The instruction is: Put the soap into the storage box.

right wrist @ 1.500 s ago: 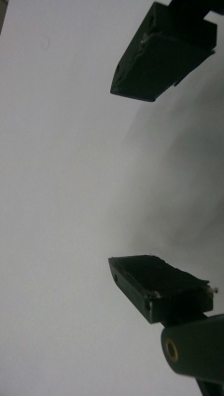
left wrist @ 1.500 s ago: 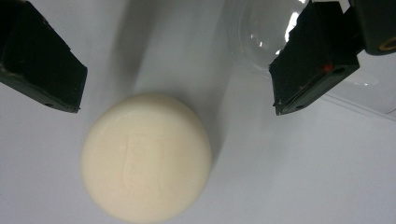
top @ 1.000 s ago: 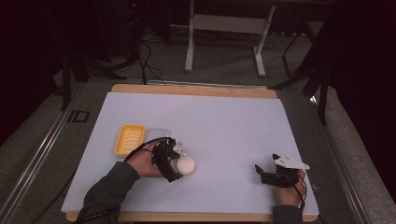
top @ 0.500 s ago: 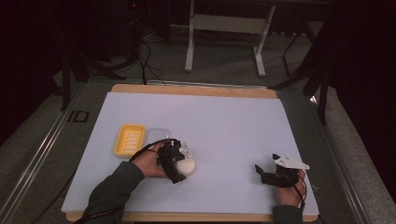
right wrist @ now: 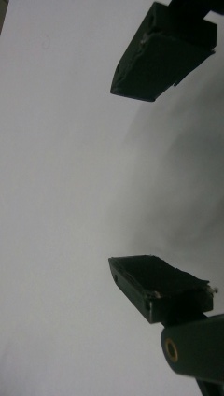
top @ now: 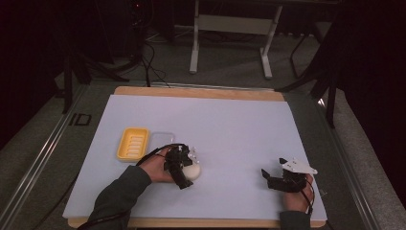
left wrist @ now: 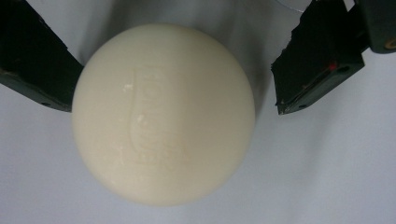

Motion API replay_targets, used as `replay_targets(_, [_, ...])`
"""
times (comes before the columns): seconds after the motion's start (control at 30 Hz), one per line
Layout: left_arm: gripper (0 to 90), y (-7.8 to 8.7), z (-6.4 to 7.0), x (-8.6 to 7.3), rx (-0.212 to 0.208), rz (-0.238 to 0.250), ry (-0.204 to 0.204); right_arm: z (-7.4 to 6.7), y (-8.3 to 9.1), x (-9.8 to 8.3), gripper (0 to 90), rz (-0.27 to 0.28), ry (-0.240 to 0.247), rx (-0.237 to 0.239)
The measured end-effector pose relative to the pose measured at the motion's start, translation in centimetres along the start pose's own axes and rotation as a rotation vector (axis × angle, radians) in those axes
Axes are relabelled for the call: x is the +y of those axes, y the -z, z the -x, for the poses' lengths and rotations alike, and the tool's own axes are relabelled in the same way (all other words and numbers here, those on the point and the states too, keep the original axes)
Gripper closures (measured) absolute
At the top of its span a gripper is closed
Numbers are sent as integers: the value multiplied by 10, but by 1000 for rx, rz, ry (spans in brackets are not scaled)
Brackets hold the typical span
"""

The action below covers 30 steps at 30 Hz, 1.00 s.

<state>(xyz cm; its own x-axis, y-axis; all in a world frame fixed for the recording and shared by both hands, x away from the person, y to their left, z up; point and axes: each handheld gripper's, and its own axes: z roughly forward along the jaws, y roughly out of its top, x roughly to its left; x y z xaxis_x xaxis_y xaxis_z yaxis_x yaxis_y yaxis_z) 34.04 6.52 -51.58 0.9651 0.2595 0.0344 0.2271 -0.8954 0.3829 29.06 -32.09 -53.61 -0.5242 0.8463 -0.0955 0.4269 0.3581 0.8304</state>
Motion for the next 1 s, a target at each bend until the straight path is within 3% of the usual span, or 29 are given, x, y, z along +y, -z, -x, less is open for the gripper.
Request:
replay_targets(0.27, [41, -3, -2, 5, -13, -13, -1, 0, 0, 0, 145, 0, 1, 0])
replay_targets(0.47, [105, -3, -4, 9, -28, -26, 0, 0, 0, 0, 145, 0, 2, 1])
replay_targets(0.57, [147, -2, -4, 13, -31, -38, -15, 0, 0, 0, 145, 0, 2, 1])
replay_targets(1.0, [165, -3, -4, 24, -42, -110, -55, 0, 0, 0, 145, 0, 2, 3])
